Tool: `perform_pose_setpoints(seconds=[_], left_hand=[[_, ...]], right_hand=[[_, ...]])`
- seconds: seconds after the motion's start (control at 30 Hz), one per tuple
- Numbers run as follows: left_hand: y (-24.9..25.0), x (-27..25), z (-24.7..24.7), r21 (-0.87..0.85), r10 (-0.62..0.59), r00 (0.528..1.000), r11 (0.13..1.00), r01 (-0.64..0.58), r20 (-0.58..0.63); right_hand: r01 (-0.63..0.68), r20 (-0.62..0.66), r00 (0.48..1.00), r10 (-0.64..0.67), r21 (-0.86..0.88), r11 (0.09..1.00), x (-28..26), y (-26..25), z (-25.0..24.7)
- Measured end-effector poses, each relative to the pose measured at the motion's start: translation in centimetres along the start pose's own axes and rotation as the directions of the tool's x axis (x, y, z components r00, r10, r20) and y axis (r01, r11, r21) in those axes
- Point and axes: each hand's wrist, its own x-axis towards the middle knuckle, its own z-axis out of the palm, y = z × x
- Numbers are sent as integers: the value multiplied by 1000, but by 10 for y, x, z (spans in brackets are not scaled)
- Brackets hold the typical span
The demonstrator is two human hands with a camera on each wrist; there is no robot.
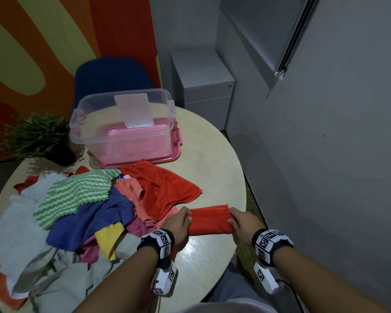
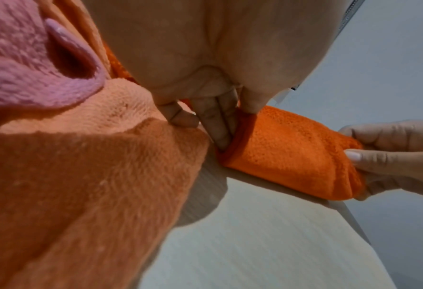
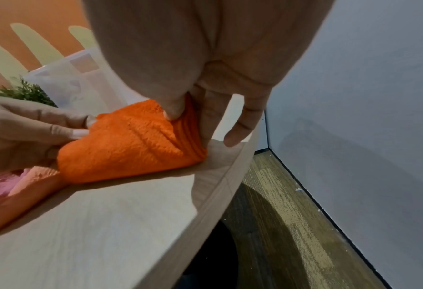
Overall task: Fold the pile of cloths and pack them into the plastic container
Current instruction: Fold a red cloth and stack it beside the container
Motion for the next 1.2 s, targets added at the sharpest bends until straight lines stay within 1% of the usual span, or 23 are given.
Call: perform_pose_setpoints(seconds=[0.1, 0.2, 0.27, 0.33, 0.4, 0.47, 0.63, 0.77, 0.87, 0.97, 1.1, 1.17, 1.2], left_hand=[[2, 3, -1, -41, -30, 999, 999, 28, -33], [2, 6, 1, -72, -44, 998, 997, 41, -51], [1, 6, 2, -76, -50, 997, 996, 46, -51], [3, 6, 1, -79, -51, 996, 996, 45, -69], [3, 7, 1, -80, -36, 996, 996, 29, -82], [2, 7, 1, -72, -21, 998, 997, 17, -53], [4, 7, -2, -143, -106, 994, 984, 106, 5], [2, 6, -5, -113, -67, 997, 991, 72, 46], [1, 7, -3, -85, -73, 997, 994, 74, 12], [4, 11, 1, -57, -83, 996, 995, 82, -16], [7, 14, 5, 47, -64, 997, 997, 66, -32], [8, 13, 4, 108, -60, 998, 992, 62, -23], [9, 12, 4, 140, -57, 998, 988, 60, -21]], right_hand=[[-47, 3, 999, 47, 72, 996, 5, -2, -2], [-61, 56, 997, 53, 152, 987, 7, 0, -5], [-64, 94, 994, 49, 167, 984, 6, 0, -8], [-71, 108, 993, 53, 166, 984, 8, 1, -10], [-76, 88, 994, 65, 125, 989, 11, 0, -11], [-84, 53, 995, 79, 96, 992, 15, 0, -10], [-102, 12, 995, 101, 67, 993, 24, -3, -4], [-100, -28, 994, 101, 43, 994, 27, -6, -1], [-106, -58, 993, 107, 17, 994, 28, -10, -1], [-134, -86, 987, 138, 49, 990, 30, -16, 0], [-134, -150, 978, 146, 88, 987, 31, -14, 2], [-108, -159, 980, 116, 57, 993, 31, -11, 2], [-73, -150, 986, 75, 17, 997, 31, -9, 2]])
